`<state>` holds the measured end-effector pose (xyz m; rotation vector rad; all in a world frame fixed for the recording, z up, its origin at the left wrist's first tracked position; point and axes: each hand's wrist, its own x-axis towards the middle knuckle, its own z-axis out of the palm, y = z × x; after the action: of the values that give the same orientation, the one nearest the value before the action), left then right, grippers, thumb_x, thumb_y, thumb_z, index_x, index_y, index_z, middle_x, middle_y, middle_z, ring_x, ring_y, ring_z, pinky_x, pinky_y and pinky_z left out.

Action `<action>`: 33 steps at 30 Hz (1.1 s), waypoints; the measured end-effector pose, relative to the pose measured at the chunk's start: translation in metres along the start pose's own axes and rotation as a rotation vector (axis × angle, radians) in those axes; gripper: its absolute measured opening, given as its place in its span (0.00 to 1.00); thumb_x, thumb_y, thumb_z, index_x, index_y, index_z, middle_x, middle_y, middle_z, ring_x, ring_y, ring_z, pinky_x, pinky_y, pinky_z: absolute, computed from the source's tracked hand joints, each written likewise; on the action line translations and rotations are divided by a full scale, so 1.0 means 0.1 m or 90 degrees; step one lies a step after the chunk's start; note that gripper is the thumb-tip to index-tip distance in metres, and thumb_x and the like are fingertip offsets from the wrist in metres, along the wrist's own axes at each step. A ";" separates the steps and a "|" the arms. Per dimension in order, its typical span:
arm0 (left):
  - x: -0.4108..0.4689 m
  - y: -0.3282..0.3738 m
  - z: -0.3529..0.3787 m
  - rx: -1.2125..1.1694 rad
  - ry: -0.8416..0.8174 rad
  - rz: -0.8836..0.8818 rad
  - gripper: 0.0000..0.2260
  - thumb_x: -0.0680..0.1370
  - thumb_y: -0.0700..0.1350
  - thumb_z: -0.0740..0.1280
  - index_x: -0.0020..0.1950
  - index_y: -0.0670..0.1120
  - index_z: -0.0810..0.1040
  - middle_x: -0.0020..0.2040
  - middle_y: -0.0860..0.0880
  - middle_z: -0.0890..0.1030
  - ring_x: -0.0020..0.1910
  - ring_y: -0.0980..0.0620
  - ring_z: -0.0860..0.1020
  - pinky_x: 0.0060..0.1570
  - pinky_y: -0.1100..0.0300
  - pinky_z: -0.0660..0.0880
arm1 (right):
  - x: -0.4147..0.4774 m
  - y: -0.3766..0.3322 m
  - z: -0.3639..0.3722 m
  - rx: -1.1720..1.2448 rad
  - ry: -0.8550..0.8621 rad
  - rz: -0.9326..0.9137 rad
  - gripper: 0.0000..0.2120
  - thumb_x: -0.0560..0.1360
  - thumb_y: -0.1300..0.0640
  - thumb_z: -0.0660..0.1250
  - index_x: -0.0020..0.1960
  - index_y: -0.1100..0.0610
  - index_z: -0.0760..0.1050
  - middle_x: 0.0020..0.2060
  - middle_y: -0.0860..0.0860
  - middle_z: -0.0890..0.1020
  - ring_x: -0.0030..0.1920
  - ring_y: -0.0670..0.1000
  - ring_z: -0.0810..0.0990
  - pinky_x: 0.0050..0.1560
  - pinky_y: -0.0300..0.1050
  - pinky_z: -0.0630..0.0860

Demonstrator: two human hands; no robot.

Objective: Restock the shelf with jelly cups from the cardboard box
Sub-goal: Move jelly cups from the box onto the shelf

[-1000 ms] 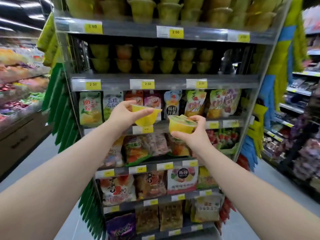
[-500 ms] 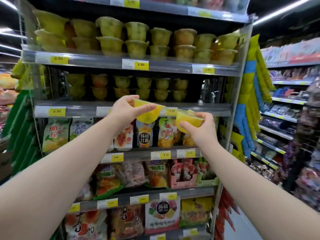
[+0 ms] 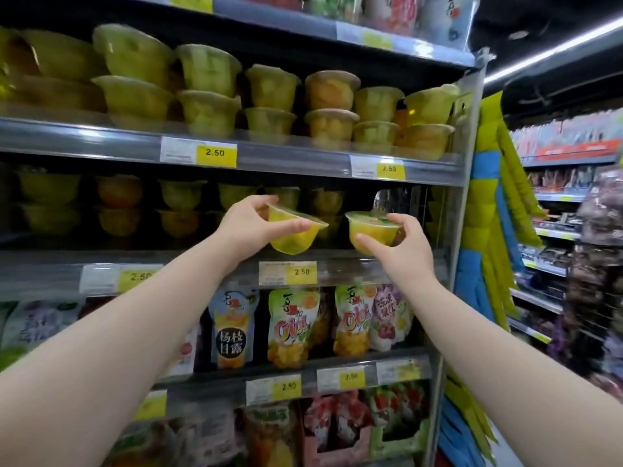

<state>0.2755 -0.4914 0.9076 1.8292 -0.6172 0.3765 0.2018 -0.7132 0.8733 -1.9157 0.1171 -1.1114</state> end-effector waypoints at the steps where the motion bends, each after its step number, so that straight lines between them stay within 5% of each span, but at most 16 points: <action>1: 0.05 -0.01 0.05 0.001 0.002 -0.002 0.45 0.54 0.64 0.75 0.69 0.50 0.72 0.60 0.51 0.77 0.59 0.53 0.76 0.54 0.61 0.73 | 0.09 0.05 0.01 -0.015 -0.005 0.002 0.30 0.69 0.48 0.76 0.67 0.50 0.68 0.54 0.45 0.74 0.52 0.45 0.73 0.44 0.34 0.69; 5: 0.25 -0.06 0.25 0.014 0.013 -0.012 0.43 0.57 0.63 0.76 0.69 0.50 0.72 0.58 0.52 0.76 0.56 0.54 0.74 0.50 0.64 0.69 | 0.45 0.24 0.02 -0.097 -0.021 -0.007 0.31 0.70 0.47 0.74 0.68 0.53 0.68 0.58 0.49 0.77 0.55 0.49 0.75 0.54 0.44 0.73; 12: 0.54 -0.13 0.53 0.018 0.034 -0.036 0.44 0.55 0.64 0.74 0.69 0.51 0.71 0.64 0.50 0.75 0.62 0.50 0.72 0.56 0.60 0.68 | 0.89 0.57 0.03 -0.193 -0.080 -0.005 0.31 0.69 0.45 0.75 0.68 0.53 0.71 0.60 0.54 0.79 0.60 0.55 0.77 0.54 0.44 0.73; 19: 0.63 -0.09 0.72 0.020 0.038 -0.047 0.45 0.55 0.64 0.73 0.70 0.52 0.70 0.67 0.48 0.74 0.64 0.48 0.72 0.57 0.59 0.69 | 1.20 0.67 0.19 -0.385 -0.196 0.039 0.28 0.68 0.32 0.65 0.62 0.45 0.74 0.51 0.51 0.82 0.50 0.56 0.81 0.49 0.49 0.79; 23: 0.62 -0.08 0.76 0.029 0.030 -0.047 0.42 0.58 0.62 0.74 0.70 0.53 0.70 0.65 0.50 0.73 0.65 0.49 0.71 0.56 0.60 0.68 | 1.18 0.71 0.17 -0.395 -0.189 0.034 0.32 0.70 0.34 0.65 0.70 0.43 0.66 0.62 0.52 0.78 0.60 0.58 0.75 0.55 0.50 0.76; 25: 0.65 -0.05 0.79 0.002 0.023 -0.059 0.42 0.57 0.62 0.74 0.69 0.52 0.70 0.61 0.52 0.73 0.61 0.51 0.72 0.55 0.60 0.71 | 1.07 0.72 0.12 -0.358 -0.113 -0.042 0.33 0.71 0.38 0.67 0.73 0.47 0.64 0.66 0.53 0.73 0.66 0.58 0.69 0.60 0.51 0.71; 27: 0.66 0.01 0.84 -0.063 0.005 -0.067 0.45 0.53 0.63 0.75 0.68 0.50 0.72 0.59 0.52 0.76 0.57 0.53 0.76 0.50 0.63 0.74 | 0.96 0.74 0.07 -0.214 -0.049 -0.142 0.26 0.72 0.41 0.69 0.66 0.50 0.73 0.60 0.53 0.77 0.62 0.56 0.72 0.60 0.52 0.71; 30: 0.70 0.07 0.96 -0.140 -0.048 -0.056 0.44 0.51 0.62 0.81 0.63 0.48 0.76 0.55 0.49 0.82 0.54 0.53 0.81 0.52 0.60 0.78 | 0.74 0.66 -0.01 0.026 -0.135 -0.129 0.15 0.70 0.45 0.73 0.55 0.47 0.79 0.49 0.43 0.82 0.53 0.45 0.79 0.55 0.40 0.75; 33: 0.72 0.14 1.12 -0.197 -0.086 -0.042 0.37 0.55 0.57 0.82 0.61 0.47 0.78 0.53 0.48 0.84 0.53 0.51 0.82 0.57 0.54 0.77 | 0.64 0.60 -0.04 0.105 -0.204 -0.069 0.18 0.68 0.46 0.75 0.56 0.47 0.79 0.48 0.41 0.83 0.50 0.38 0.80 0.53 0.34 0.75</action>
<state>0.3215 -0.6169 0.9194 1.5806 -0.6665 0.1055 0.2560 -0.7816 0.8718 -1.9410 -0.2511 -0.8409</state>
